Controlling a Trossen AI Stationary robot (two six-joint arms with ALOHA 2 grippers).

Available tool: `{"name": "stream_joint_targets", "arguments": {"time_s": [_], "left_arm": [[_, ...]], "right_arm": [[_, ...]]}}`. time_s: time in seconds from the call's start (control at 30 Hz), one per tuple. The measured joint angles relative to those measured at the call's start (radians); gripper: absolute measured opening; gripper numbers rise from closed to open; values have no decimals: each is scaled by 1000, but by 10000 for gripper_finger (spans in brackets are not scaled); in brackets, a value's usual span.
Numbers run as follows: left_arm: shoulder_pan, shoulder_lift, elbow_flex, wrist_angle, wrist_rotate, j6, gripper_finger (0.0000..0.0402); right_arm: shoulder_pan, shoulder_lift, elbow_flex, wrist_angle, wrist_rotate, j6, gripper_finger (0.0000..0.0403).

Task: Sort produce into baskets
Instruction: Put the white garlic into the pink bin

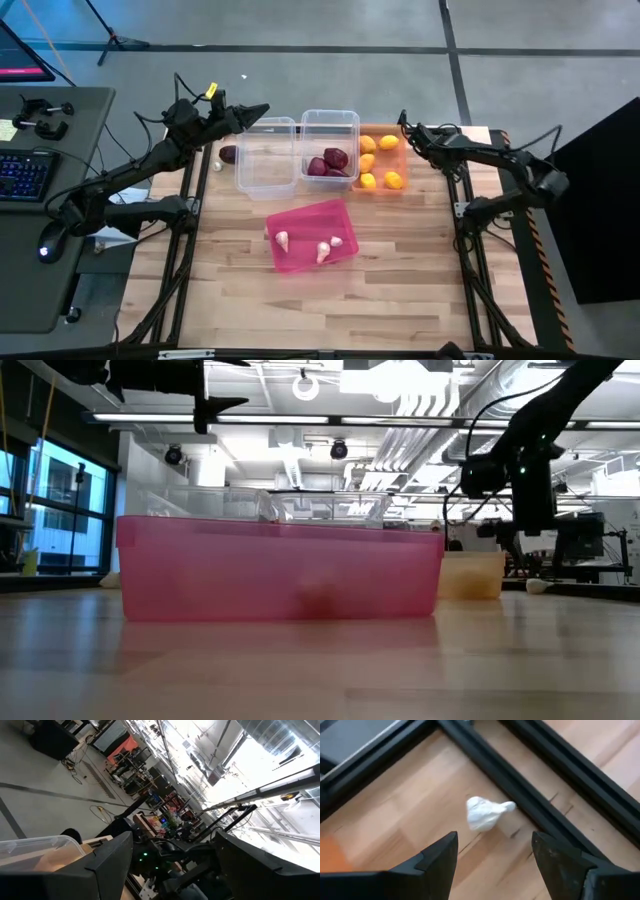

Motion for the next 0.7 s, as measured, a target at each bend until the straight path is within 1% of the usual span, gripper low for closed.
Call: {"name": "stream_joint_targets", "arguments": {"time_s": [0.23, 0.4, 0.47, 0.7], "left_arm": [[0, 0, 0, -1, 1, 0, 267], [0, 0, 0, -2, 1, 0, 267], [0, 0, 0, -2, 2, 0, 267], [0, 1, 0, -8, 3, 1, 267]], "right_arm": [[-31, 113, 3, 24, 30, 170, 245], [-43, 156, 3, 120, 63, 167, 245], [-56, 174, 3, 133, 72, 166, 245], [-101, 247, 7, 148, 36, 165, 245]]}}
